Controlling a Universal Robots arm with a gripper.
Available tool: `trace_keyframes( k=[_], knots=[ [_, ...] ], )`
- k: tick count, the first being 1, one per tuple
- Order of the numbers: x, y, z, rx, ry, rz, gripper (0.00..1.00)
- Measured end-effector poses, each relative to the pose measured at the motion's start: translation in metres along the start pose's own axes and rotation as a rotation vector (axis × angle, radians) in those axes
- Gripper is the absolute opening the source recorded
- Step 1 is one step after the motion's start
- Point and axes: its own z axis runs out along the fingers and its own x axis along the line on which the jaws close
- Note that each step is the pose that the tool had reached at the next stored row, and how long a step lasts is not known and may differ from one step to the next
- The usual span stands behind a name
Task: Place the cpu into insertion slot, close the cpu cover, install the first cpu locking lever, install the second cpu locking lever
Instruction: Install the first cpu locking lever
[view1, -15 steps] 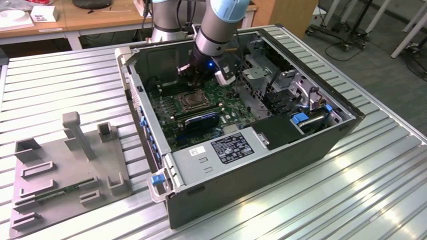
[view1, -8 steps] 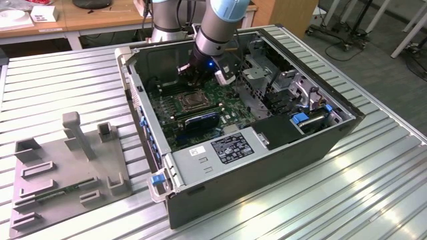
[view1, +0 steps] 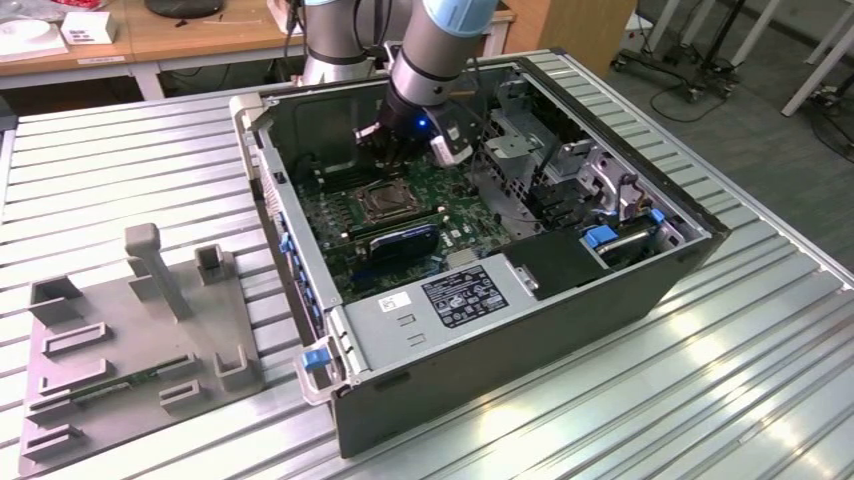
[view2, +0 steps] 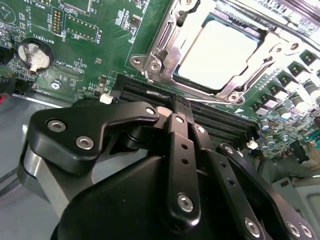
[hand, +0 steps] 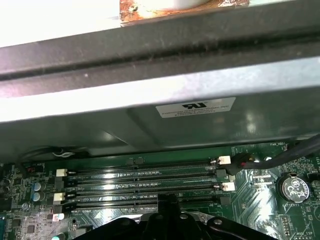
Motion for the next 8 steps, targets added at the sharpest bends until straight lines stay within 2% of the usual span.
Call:
trace_keyframes(
  k=[8],
  knots=[
    [0.0058,0.0014,0.0012,-0.0001,-0.0034,-0.001,0.11]
  ],
)
